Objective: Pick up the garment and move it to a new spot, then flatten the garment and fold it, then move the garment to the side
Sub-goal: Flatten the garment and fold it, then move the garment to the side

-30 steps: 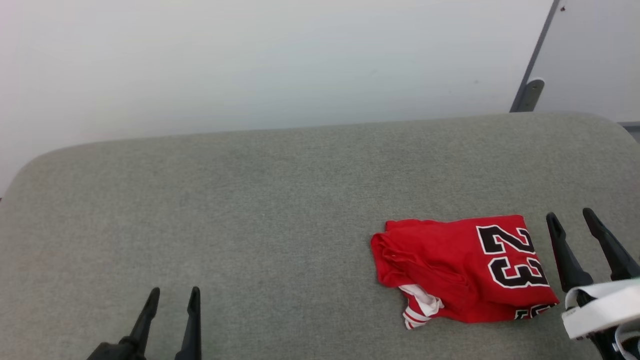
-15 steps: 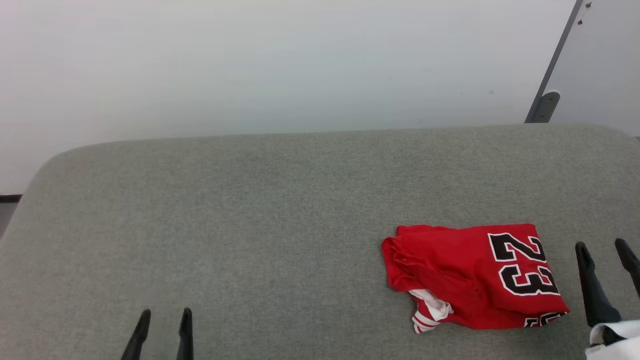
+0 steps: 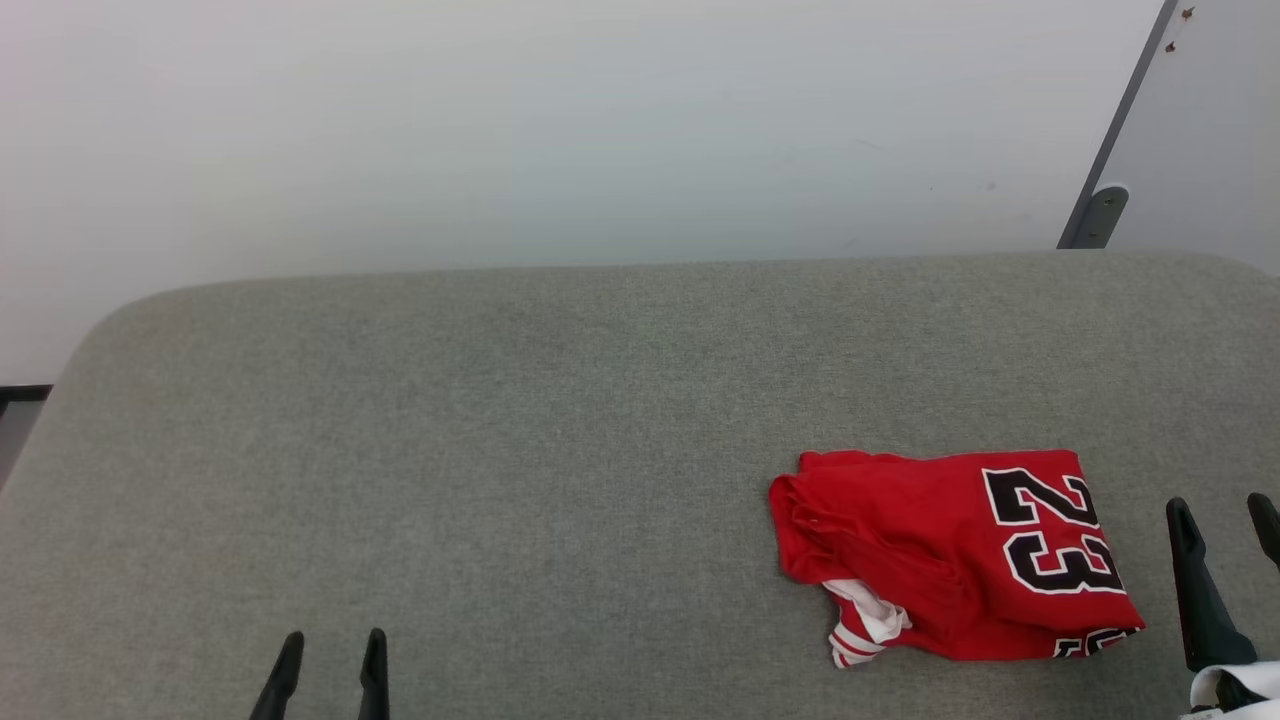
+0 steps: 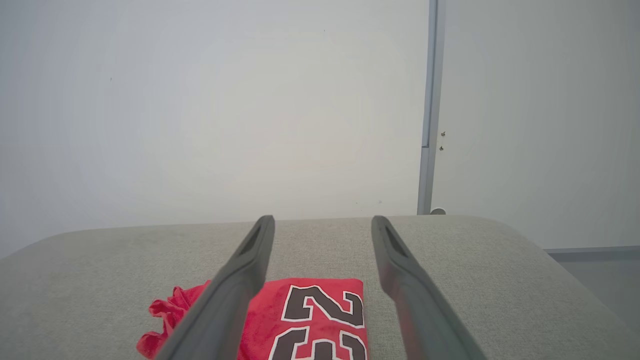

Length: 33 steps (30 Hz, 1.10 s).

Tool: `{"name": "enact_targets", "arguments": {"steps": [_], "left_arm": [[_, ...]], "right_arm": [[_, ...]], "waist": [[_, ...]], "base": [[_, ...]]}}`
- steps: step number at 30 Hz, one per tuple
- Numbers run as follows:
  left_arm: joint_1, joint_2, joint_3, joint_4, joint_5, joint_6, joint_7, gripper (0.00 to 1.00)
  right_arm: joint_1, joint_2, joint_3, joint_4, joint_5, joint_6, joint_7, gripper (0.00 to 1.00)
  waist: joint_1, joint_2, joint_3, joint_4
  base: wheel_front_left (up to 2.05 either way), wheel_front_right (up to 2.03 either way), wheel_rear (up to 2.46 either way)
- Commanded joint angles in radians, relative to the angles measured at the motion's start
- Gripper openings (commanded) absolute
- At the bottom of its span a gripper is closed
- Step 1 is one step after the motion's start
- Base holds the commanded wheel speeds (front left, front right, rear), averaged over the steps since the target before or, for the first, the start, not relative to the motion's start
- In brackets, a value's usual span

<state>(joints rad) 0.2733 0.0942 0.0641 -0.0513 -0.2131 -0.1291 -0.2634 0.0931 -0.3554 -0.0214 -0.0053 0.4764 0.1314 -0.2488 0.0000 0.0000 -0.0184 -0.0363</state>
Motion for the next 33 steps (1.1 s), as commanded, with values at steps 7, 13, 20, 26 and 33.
{"name": "enact_targets", "arguments": {"steps": [7,13,20,26,33], "left_arm": [[-0.009,0.001,-0.001,-0.01,-0.001,-0.002,-0.001,1.0],[-0.011,0.0,-0.003,-0.012,-0.001,-0.002,-0.001,1.0],[-0.017,-0.003,-0.005,-0.01,-0.002,-0.002,-0.001,1.0],[-0.027,-0.01,-0.008,-0.01,0.001,-0.002,-0.001,1.0],[-0.097,-0.015,-0.041,-0.008,0.008,-0.002,-0.001,1.0]], "right_arm": [[0.014,0.015,-0.01,-0.013,-0.01,-0.002,0.003,1.0],[0.016,0.022,-0.013,-0.017,-0.011,-0.002,0.008,1.0],[0.011,0.026,-0.013,-0.022,-0.015,-0.002,0.017,1.0],[-0.037,-0.012,0.03,-0.024,-0.024,-0.002,0.066,1.0],[-0.194,-0.115,0.095,-0.017,0.0,-0.002,0.208,1.0]], "waist": [[0.0,0.0,0.003,0.002],[0.0,0.0,0.005,0.001],[0.0,0.0,0.008,0.003],[0.0,0.0,0.017,0.005],[0.0,0.0,0.087,0.018]], "base": [[0.0,0.0,0.0],[0.0,0.0,0.0],[0.0,0.0,0.0],[0.0,0.0,0.0],[0.0,0.0,0.0]]}}
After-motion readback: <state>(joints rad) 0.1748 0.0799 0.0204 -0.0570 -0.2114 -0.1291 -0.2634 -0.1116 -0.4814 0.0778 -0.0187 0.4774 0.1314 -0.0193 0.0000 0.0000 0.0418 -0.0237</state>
